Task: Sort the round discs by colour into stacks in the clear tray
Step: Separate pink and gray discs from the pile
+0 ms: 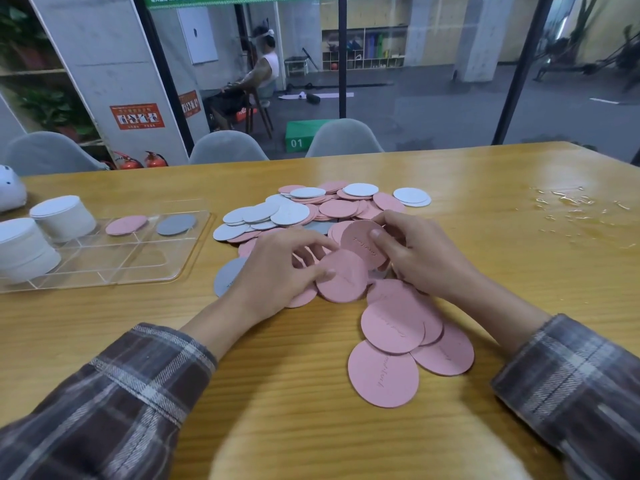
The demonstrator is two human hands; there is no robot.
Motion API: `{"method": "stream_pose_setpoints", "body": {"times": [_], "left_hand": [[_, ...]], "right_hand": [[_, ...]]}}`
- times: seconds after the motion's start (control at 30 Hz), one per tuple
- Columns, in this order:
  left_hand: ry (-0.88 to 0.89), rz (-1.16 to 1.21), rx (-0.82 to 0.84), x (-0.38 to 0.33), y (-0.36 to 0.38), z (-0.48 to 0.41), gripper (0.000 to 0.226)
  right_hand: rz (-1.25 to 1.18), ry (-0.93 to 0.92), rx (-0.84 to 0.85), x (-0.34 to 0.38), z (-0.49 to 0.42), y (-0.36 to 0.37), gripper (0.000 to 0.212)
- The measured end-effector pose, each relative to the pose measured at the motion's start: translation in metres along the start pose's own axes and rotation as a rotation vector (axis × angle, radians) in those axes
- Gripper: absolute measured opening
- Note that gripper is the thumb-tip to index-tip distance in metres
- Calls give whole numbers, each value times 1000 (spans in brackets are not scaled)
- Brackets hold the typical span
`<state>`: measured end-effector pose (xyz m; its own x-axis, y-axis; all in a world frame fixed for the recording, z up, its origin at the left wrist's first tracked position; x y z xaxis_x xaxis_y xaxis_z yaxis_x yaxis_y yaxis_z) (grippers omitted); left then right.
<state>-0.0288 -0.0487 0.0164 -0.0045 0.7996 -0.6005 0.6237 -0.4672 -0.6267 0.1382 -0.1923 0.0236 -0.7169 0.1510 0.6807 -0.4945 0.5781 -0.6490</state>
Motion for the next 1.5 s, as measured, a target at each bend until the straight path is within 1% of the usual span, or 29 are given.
{"method": "stream_pose_setpoints", "body": {"times": [0.1, 0.17, 0.37, 0.43, 0.5, 0.57, 0.67, 0.77, 0.83, 0.9, 1.07, 1.17, 1.33, 1.5], "left_hand": [[3, 43, -98, 0, -4, -2, 28], [11, 62, -137, -1, -3, -4, 29], [45, 63, -186, -3, 5, -7, 30], [38, 60, -187, -3, 6, -6, 28], [37, 27, -150, -2, 7, -5, 27], [48, -90, -55, 3, 7, -3, 28], [31, -250, 114, 8, 7, 2, 42], [16, -260, 154, 6, 7, 3, 55], [4, -233, 160, 5, 6, 3, 56], [-10, -188, 162, 5, 6, 3, 51], [-23, -66, 85, 1, 2, 2, 31], [-32, 7, 18, 0, -2, 1, 24], [-86, 125, -122, 0, -3, -3, 19], [-88, 119, -161, 1, 3, -7, 19]], "right_hand": [[-17, -18, 96, 3, 1, 5, 21], [-60, -23, 128, 3, 1, 9, 23], [-33, -96, 174, 5, 3, 15, 16], [-11, -112, 161, 4, 3, 15, 13], [31, -117, 124, 3, 2, 14, 11], [74, -114, 79, 1, 0, 11, 10], [111, -75, 28, -3, -1, 6, 8], [109, -53, -1, -6, -1, 3, 8], [89, -34, -8, -6, 0, 4, 8], [85, -21, -16, -7, 0, 3, 8], [60, 2, -47, -8, -2, 2, 8], [37, 11, -52, -8, -2, 0, 6], [29, -37, 62, -1, 0, 6, 9], [-116, -16, 150, 5, 4, 12, 27]]}}
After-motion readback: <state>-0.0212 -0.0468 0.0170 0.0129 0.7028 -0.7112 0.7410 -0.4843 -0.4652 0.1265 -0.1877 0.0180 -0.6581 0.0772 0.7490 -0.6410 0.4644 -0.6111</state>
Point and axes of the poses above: each hand's wrist, its own z-axis away from the middle knuckle, its own y-axis out of the palm, x = y × z, the point moved 3 cm from there along -z, towards the middle knuckle, and after that the axes turned 3 degrees about y, right-handed, at the moved point
